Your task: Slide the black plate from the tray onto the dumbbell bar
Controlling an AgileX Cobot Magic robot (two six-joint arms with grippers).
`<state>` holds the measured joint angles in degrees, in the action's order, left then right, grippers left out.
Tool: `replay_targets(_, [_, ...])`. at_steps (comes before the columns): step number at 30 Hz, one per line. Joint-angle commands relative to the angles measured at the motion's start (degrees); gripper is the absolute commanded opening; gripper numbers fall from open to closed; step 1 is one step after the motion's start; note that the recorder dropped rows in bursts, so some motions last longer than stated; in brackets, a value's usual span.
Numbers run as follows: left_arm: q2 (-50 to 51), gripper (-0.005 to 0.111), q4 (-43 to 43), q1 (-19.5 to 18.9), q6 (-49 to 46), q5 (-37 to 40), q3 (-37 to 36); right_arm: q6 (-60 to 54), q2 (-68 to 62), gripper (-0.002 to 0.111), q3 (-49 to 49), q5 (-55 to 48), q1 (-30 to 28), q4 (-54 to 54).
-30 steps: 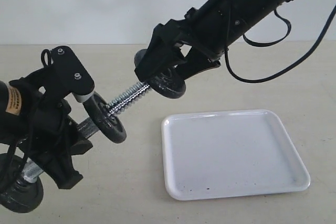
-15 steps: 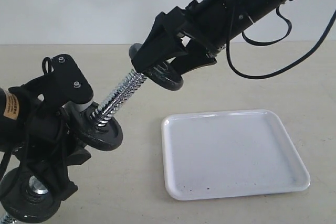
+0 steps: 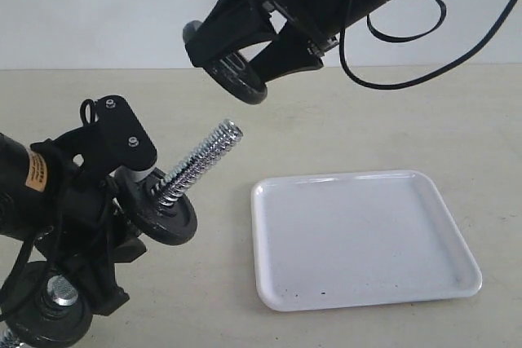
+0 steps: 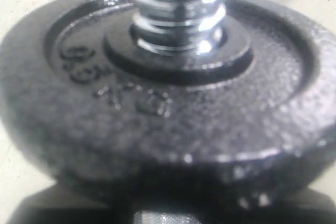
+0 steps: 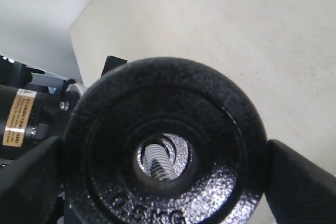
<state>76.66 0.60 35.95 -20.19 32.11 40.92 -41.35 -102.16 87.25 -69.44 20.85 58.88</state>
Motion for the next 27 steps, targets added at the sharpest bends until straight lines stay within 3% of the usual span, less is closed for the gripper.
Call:
replay_targets(1, [-1.99,0.004,0.32,0.04,-0.42,-8.99,2.27,4.22,0.92,0.000,0.85,-0.52,-0.28,-3.73])
replay_targets(19, [-1.99,0.004,1.86,-0.09,0.11,-14.97,2.27,11.33,1.00,0.000,0.74,-0.52,1.43,-5.35])
replay_targets(23, [-1.17,0.004,7.64,-0.09,5.61,-13.41,2.27,12.38,1.00,0.000,0.74,-0.52,2.84,-5.31])
replay_targets(27, [1.53,0.004,17.42,-0.09,17.31,-13.12,1.67,13.17,3.49,0.000,0.74,-0.52,2.71,-6.03])
